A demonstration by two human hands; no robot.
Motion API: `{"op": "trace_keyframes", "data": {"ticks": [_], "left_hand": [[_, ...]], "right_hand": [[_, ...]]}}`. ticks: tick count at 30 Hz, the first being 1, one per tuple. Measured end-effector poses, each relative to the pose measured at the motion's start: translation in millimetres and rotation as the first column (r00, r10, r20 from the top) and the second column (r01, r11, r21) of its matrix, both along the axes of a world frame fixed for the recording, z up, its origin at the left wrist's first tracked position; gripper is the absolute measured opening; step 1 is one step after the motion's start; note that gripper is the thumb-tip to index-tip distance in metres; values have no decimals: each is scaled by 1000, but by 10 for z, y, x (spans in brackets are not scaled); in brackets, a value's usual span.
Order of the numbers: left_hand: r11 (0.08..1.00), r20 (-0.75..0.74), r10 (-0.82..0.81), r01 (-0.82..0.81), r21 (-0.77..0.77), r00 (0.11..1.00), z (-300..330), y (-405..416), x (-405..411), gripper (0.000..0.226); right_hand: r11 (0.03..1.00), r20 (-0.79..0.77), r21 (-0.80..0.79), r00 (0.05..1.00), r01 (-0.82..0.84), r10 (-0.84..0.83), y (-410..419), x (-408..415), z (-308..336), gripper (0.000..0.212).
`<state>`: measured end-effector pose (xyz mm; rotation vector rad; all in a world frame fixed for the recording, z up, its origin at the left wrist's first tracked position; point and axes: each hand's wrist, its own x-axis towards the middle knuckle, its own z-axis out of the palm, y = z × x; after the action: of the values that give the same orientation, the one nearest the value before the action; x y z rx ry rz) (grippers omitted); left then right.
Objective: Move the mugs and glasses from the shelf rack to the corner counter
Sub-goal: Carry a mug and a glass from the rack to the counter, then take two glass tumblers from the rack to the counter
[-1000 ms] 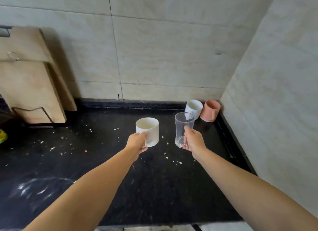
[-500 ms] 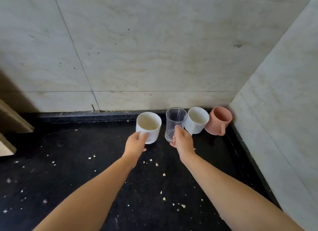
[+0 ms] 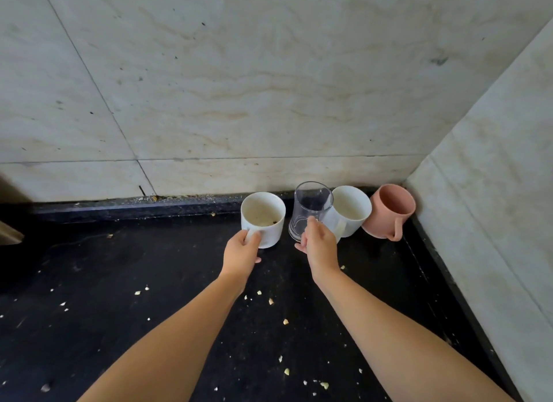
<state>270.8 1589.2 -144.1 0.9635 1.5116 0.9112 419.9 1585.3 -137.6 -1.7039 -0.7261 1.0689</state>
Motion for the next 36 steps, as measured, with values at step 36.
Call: {"op": "trace_keyframes", "data": {"ticks": [36], "left_hand": [[928, -938, -144, 371, -17, 316, 955, -982, -560, 34]], "right_hand": [[647, 875, -468, -215, -602, 433, -1023, 373, 969, 44]]}}
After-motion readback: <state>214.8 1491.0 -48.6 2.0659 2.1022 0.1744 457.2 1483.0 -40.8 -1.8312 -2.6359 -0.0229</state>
